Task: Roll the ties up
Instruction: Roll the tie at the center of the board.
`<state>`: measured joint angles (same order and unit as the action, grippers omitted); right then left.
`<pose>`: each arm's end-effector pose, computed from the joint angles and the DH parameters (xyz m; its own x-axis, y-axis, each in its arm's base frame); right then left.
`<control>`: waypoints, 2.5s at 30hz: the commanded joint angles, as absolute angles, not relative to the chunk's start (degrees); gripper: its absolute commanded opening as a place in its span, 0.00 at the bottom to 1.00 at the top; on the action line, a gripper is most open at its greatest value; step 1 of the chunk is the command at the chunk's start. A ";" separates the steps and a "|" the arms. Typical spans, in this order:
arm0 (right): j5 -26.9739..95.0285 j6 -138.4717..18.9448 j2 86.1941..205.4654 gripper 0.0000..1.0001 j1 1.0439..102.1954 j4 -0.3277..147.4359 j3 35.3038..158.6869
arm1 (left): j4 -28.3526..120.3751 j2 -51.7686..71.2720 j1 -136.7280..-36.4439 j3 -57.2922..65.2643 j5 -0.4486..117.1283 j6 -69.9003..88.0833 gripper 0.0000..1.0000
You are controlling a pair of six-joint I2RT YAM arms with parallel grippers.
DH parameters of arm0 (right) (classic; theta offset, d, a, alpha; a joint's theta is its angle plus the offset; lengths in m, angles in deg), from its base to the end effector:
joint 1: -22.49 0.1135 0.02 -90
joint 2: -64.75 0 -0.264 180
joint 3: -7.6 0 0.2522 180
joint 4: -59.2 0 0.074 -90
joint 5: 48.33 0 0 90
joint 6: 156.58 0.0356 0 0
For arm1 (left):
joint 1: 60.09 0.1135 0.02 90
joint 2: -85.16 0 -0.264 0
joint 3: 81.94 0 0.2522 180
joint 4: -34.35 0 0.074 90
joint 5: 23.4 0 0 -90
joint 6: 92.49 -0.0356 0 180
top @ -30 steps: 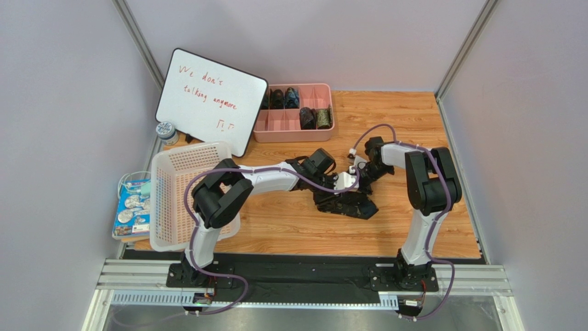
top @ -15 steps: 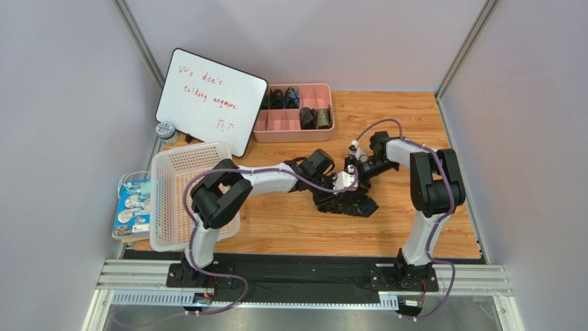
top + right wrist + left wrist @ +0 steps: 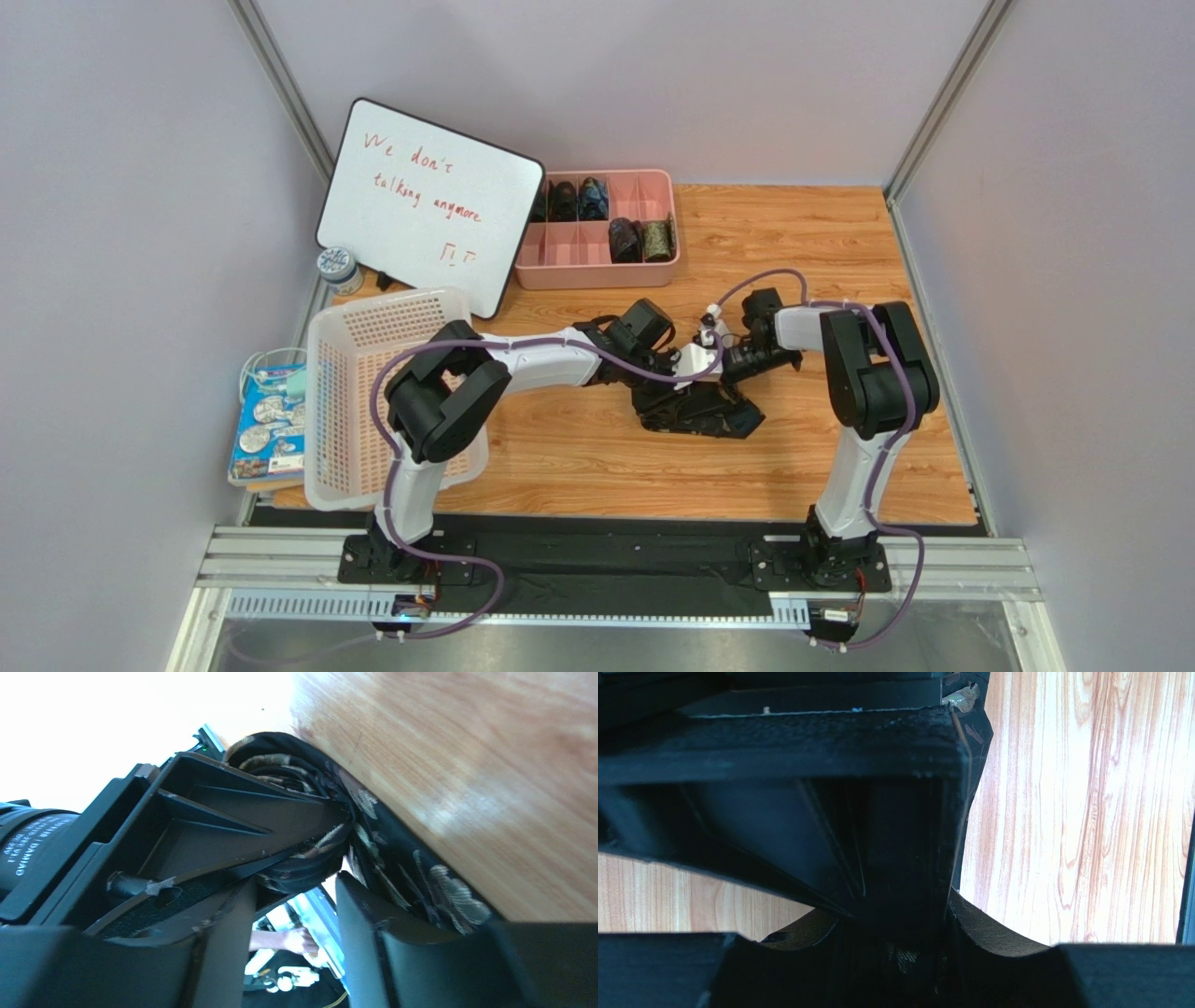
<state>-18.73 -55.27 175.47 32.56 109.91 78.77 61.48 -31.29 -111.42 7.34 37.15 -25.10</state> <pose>0.2973 0.0842 0.1083 -0.9816 -0.0759 0.1750 0.1122 0.5119 0.8517 0.2508 -0.3414 0.1494 -0.1381 0.7084 -0.6922 0.9882 0.0517 -0.1442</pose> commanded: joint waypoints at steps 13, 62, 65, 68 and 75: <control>-6.68 -55.84 178.83 0.00 33.83 107.49 78.05 | 64.12 -29.56 -110.19 2.92 36.72 -23.85 0.62; 0.79 -72.90 178.64 0.16 32.95 137.56 93.70 | 56.64 -29.01 -110.80 -2.97 42.61 -20.42 0.11; 3.42 -72.29 181.54 0.11 34.27 134.75 92.55 | 56.20 -28.84 -110.36 -2.71 41.38 -19.10 0.11; 7.54 -70.98 184.01 0.10 34.53 132.38 93.69 | 55.50 -27.79 -109.92 -2.70 40.24 -18.23 0.10; 16.00 -69.21 187.88 0.07 34.53 131.49 97.47 | 48.47 -21.11 -108.34 -6.30 33.91 -20.23 0.10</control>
